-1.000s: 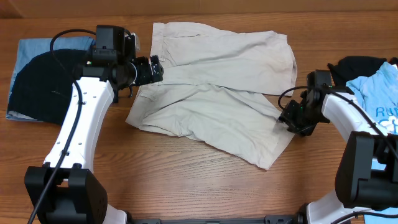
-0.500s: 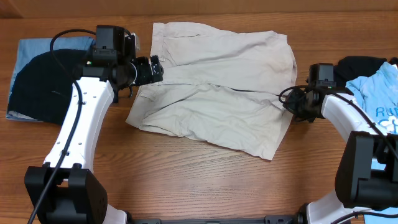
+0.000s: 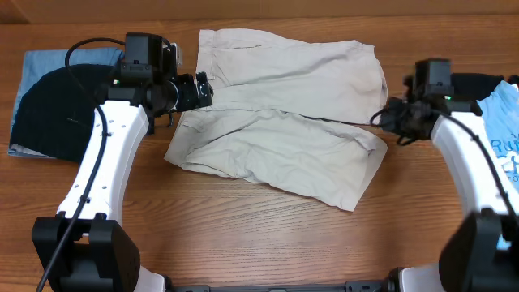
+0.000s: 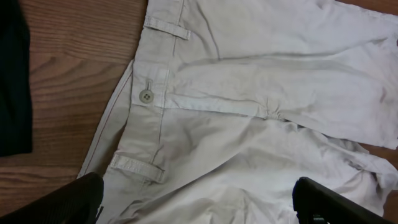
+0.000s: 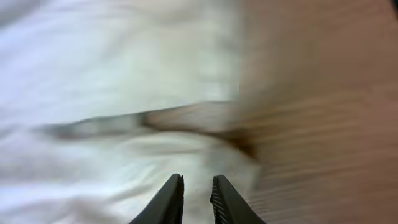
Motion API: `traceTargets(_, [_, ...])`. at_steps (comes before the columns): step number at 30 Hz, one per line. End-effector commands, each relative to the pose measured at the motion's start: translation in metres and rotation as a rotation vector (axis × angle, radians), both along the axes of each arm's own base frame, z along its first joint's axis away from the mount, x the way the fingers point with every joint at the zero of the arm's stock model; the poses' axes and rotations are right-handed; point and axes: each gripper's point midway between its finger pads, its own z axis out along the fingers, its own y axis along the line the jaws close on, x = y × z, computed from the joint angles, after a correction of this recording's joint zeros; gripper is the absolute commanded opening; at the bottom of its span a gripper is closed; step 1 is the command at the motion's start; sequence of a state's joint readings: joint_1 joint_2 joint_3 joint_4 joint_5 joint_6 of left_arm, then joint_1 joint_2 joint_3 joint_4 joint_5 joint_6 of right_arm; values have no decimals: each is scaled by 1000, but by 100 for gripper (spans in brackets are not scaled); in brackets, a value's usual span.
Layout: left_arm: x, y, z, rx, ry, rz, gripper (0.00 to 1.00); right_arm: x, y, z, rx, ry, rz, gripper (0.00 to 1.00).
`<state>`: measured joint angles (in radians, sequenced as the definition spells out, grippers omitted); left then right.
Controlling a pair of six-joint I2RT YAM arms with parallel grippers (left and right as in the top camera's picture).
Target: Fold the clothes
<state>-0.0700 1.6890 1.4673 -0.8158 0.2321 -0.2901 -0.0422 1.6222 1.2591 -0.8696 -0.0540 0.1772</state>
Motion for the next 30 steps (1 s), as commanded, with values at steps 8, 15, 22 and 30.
traceTargets(8, [1,0,-1,-12,2,0,100,-23,45,-70,-328,75,265,47])
traceTargets(15, [2,1,-1,-2,0,6,100,0,43,-80,-401,7,333,47])
traceTargets(22, [2,1,-1,-2,0,5,100,5,28,-84,-437,14,293,47])
traceTargets(30, [2,1,-1,-2,0,5,100,14,21,-90,-495,3,293,46])
